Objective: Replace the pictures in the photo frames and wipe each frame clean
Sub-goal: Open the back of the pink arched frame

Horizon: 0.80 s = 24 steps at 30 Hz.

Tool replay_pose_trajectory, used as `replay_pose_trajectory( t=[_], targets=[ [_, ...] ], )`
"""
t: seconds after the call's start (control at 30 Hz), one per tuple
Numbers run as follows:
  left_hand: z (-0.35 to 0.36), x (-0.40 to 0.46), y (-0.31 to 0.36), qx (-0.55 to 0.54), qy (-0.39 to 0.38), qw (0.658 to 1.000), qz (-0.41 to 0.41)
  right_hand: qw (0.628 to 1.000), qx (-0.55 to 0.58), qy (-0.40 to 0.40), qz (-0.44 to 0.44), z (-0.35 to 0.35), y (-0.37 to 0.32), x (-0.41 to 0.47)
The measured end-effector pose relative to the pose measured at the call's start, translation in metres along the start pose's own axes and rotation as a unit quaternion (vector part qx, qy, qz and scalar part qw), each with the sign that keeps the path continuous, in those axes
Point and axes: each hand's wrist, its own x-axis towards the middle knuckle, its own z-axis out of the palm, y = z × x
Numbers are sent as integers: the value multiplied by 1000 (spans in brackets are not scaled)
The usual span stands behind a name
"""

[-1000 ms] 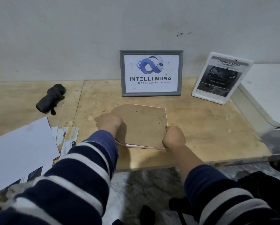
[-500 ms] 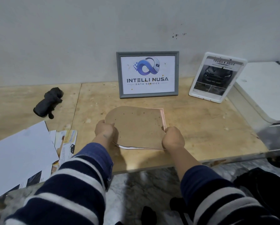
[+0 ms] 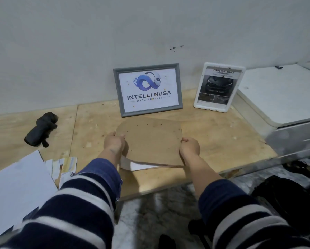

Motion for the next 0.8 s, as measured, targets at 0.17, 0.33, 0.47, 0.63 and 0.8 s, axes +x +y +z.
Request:
replay_pose_trajectory(
  t=[0.17,0.33,0.47,0.63,0.8],
  targets=[
    [61,-31,13,31,-55,997,35,987,104,75,92,-52,28,20],
    [124,-47,23,141,-106,980,97,973,131,134,134,-96,52,46],
    [171,-54,28,190,-138,963,129,967,106,165,164,-122,74,74],
    [206,-58,30,290,-173,930,148,974,2,176,140,-131,97,109],
    [221,-64,27,364,-208,892,171,975,-163,115,98,-129,96,115]
  ],
)
